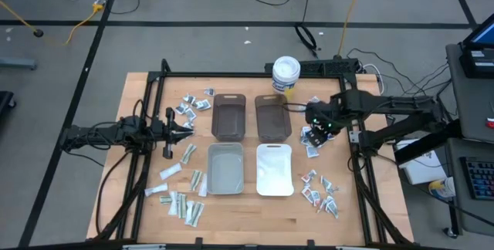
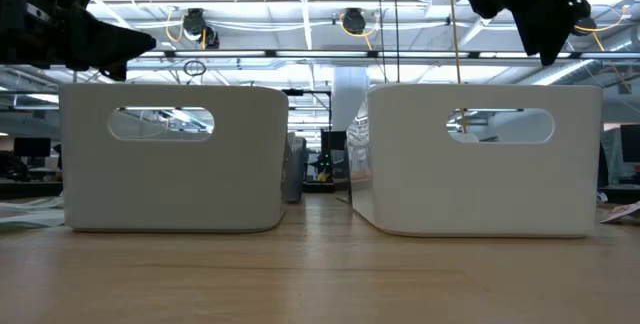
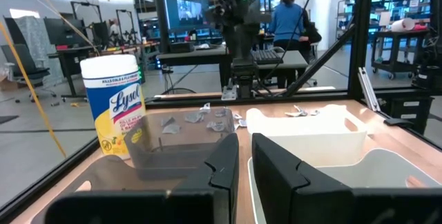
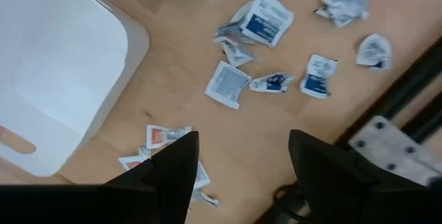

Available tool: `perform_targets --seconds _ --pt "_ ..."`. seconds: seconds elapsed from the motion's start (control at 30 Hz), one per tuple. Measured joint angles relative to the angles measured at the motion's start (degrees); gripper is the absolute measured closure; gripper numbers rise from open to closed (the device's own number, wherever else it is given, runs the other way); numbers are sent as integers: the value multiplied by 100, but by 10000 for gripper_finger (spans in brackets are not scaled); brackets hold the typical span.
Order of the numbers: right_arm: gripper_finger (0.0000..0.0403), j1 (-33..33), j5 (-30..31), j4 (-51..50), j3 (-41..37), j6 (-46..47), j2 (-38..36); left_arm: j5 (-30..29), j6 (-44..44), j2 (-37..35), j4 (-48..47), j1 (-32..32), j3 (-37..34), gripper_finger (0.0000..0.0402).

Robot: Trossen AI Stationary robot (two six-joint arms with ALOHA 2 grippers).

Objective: Pick & Place First Aid Supplies
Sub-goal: Put the blue pad into the right black bin

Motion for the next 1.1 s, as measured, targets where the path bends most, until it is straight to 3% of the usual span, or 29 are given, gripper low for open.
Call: perform_targets --seconds 0.3,0.67,1.1 --pt "179 310 612 289 -633 797 0 0 0 2 0 2 0 355" --pt "179 538 583 641 -1256 1430 0 0 0 1 0 0 0 355" --pt "179 720 418 1910 -2226 1762 0 0 0 1 0 0 2 355"
